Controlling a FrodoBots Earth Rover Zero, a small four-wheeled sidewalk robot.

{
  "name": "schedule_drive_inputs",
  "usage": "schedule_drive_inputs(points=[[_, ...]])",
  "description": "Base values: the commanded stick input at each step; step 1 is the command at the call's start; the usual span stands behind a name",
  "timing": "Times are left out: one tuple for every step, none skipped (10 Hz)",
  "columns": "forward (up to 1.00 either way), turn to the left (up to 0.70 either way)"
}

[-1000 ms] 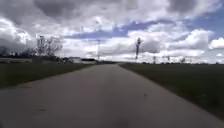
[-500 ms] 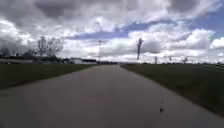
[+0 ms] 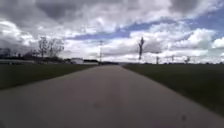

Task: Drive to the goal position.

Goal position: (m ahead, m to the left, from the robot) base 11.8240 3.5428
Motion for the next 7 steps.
schedule_drive_inputs(points=[[1.0,0.0],[1.0,0.0],[1.0,0.0],[1.0,0.0],[1.0,0.0],[1.0,0.0],[1.0,0.0]])
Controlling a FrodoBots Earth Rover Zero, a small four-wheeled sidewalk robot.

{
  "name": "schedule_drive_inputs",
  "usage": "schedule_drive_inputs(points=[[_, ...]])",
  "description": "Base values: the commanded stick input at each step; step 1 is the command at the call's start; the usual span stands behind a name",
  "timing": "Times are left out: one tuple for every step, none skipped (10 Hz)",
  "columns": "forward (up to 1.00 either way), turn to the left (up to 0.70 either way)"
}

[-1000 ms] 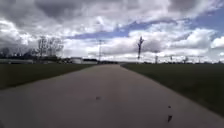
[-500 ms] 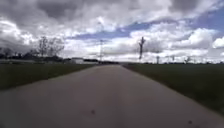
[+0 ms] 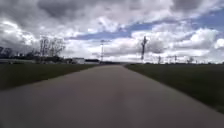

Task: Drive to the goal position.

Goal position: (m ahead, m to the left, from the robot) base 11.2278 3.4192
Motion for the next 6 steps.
schedule_drive_inputs(points=[[1.0,0.0],[1.0,0.0],[1.0,0.0],[1.0,0.0],[1.0,0.0],[1.0,0.0]])
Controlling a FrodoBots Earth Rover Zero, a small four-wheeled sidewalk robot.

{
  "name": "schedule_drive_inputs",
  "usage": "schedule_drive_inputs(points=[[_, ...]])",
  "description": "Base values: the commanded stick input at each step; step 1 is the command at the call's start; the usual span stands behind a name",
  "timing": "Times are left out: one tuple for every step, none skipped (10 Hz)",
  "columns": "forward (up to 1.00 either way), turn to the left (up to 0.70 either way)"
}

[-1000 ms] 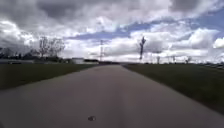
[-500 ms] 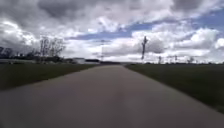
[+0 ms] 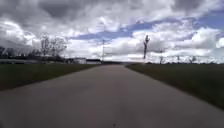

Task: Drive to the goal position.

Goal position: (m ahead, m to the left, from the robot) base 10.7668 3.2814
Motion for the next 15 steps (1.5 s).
schedule_drive_inputs(points=[[1.0,0.0],[1.0,0.0],[1.0,0.0],[1.0,0.0],[1.0,0.0],[1.0,0.0],[1.0,0.0],[1.0,0.0],[1.0,0.0],[1.0,0.0],[1.0,0.0],[1.0,0.0],[1.0,0.0],[1.0,0.0],[1.0,0.0]])
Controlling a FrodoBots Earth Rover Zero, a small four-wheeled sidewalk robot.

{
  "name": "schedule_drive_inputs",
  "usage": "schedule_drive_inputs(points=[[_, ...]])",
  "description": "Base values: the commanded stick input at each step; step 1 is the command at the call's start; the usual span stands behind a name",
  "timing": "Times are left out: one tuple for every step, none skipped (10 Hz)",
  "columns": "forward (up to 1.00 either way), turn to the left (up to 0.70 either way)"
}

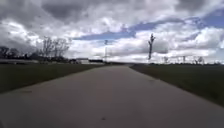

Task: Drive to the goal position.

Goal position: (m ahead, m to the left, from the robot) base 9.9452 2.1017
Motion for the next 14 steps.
schedule_drive_inputs(points=[[1.0,0.0],[1.0,0.0],[1.0,0.0],[1.0,0.0],[1.0,0.0],[1.0,0.0],[1.0,0.0],[1.0,0.0],[1.0,0.0],[1.0,-0.02],[1.0,-0.17],[1.0,-0.25],[1.0,-0.29],[1.0,-0.09]])
